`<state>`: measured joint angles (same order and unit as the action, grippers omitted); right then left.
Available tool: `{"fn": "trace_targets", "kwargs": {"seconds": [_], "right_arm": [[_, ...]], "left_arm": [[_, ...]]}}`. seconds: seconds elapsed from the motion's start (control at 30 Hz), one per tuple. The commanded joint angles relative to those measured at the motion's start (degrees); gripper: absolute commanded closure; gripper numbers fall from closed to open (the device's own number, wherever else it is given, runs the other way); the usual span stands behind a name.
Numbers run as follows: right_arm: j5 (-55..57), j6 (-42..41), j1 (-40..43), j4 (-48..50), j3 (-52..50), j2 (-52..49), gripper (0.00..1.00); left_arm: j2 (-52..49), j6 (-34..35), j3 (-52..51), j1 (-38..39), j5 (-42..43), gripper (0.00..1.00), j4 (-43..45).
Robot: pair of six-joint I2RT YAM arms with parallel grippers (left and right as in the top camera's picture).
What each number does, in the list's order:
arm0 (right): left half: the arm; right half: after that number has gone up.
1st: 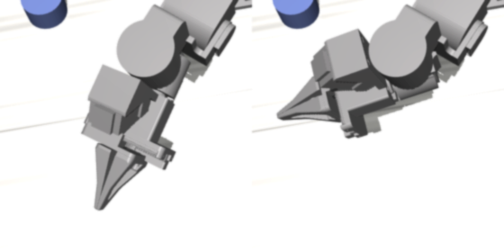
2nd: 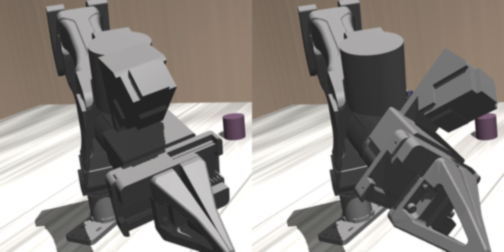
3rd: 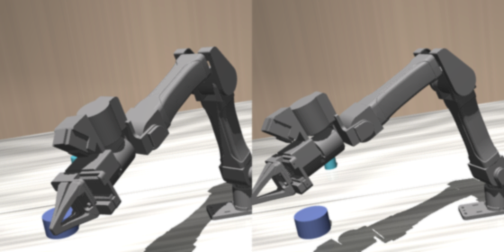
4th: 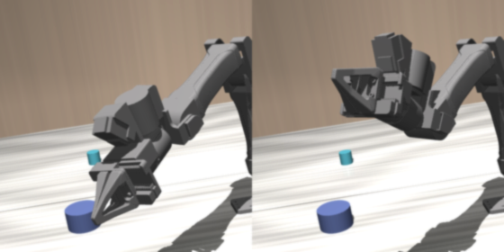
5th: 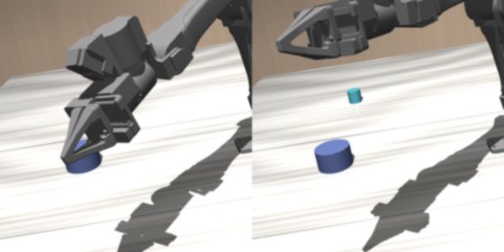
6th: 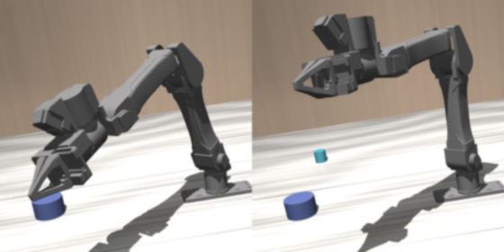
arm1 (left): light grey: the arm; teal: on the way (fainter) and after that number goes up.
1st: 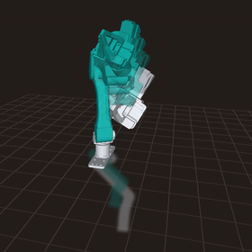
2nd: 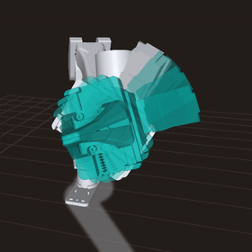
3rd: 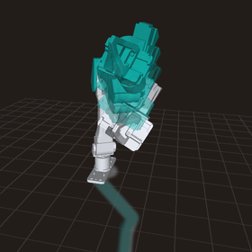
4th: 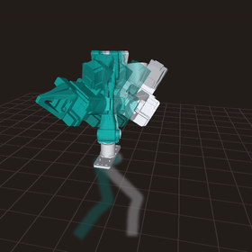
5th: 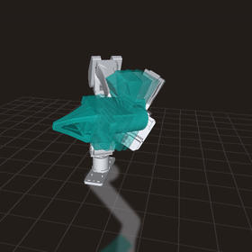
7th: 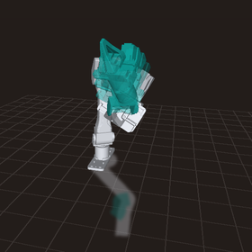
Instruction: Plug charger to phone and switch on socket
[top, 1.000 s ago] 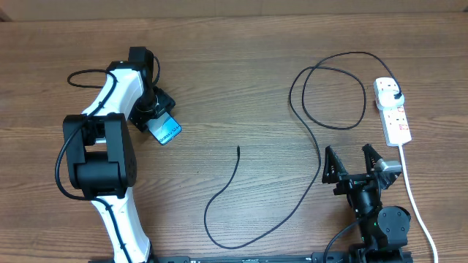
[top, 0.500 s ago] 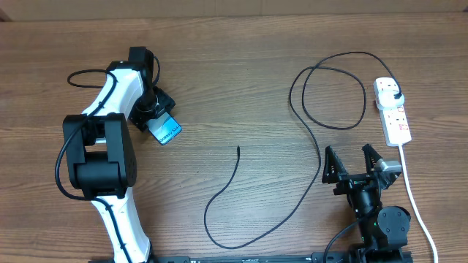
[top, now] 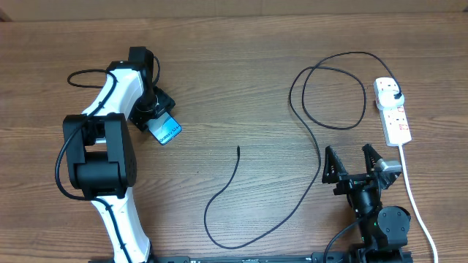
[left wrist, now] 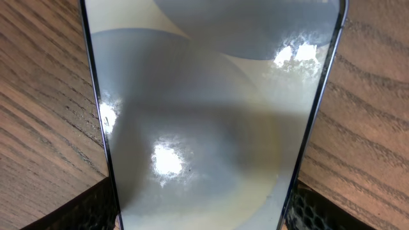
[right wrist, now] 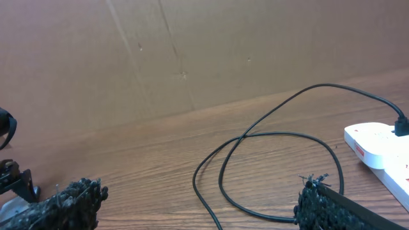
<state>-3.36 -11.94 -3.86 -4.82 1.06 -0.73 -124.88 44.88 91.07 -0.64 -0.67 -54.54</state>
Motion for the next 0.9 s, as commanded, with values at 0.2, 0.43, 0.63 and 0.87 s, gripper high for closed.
{"fn": "trace_targets", "kwargs": {"seconds": [0.2,0.43,0.63,0.87], "right_arm": [[0.76,0.2,-0.31,0.15,-0.61,0.57,0.0],[0.76,0.2,-0.31,0.15,-0.61,0.57,0.0],[0.76,0.2,-0.31,0.15,-0.61,0.57,0.0],[0.76,0.2,-0.31,0.15,-0.61,0.57,0.0]], "left_arm": [[-4.76,-0.09,-2.29,-0.46,1.57,0.49,1.51],[-4.76,-0.09,-2.29,-0.46,1.6,0.67,1.51],[-4.76,-0.13,-2.29,-0.46,1.57,0.92,1.49],[-4.76,-0.11,-1.95,-0.46,1.6,0.96,1.07]]}}
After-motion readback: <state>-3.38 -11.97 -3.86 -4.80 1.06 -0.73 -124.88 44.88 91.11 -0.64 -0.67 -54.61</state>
